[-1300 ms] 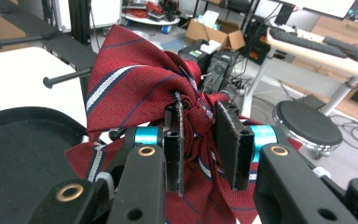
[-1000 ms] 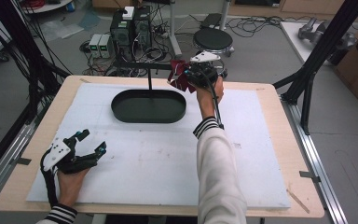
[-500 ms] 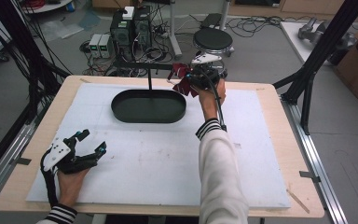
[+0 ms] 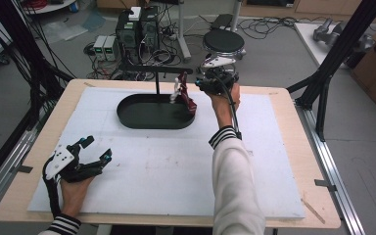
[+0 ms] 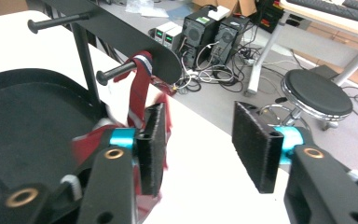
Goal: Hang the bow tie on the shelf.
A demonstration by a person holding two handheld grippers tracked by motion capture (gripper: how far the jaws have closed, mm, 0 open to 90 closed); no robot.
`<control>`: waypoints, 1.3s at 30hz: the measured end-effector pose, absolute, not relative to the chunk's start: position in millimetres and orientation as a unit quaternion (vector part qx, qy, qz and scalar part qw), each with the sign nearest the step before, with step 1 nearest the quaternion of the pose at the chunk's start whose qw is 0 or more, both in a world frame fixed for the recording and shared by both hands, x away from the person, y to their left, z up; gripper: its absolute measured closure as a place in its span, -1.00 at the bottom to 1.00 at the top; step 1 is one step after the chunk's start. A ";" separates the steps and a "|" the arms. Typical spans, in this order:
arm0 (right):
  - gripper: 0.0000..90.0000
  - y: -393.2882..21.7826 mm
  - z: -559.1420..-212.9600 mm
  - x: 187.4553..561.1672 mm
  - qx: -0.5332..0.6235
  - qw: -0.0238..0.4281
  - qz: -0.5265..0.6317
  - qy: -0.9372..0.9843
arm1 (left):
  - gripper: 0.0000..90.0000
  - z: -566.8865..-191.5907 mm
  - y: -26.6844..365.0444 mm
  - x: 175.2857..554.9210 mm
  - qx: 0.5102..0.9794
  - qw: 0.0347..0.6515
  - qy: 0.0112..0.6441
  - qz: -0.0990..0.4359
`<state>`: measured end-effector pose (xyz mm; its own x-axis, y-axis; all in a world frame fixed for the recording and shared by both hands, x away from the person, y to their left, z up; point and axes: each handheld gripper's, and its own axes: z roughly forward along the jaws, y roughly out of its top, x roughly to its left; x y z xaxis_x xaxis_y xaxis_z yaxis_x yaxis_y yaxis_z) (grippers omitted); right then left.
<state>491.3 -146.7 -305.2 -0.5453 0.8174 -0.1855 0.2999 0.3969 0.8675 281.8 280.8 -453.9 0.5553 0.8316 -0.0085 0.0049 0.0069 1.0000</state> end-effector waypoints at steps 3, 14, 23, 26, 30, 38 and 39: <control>-0.19 -147.9 -303.5 488.3 0.366 0.310 0.418 0.771 | -0.63 -454.0 280.8 281.8 0.622 0.625 0.336 0.331; -0.76 -169.4 -284.0 451.9 0.351 0.297 0.482 0.745 | -0.63 -454.0 280.4 281.6 0.622 0.625 0.336 0.331; -0.92 -217.0 -285.9 394.8 0.339 0.320 0.513 0.721 | -0.63 -454.0 280.2 281.3 0.621 0.625 0.335 0.333; -0.92 -235.3 -291.4 374.4 0.342 0.325 0.526 0.708 | -0.64 -454.0 280.3 280.9 0.623 0.624 0.333 0.334; -0.92 -256.1 -301.2 346.5 0.347 0.330 0.537 0.694 | -0.64 -454.1 280.2 280.8 0.622 0.624 0.332 0.335; -0.94 -279.7 -336.1 294.8 0.344 0.346 0.566 0.664 | -0.64 -454.2 279.4 280.4 0.622 0.626 0.331 0.336; -0.94 -280.7 -341.3 289.5 0.344 0.346 0.571 0.661 | -0.64 -454.2 279.5 280.3 0.621 0.626 0.331 0.336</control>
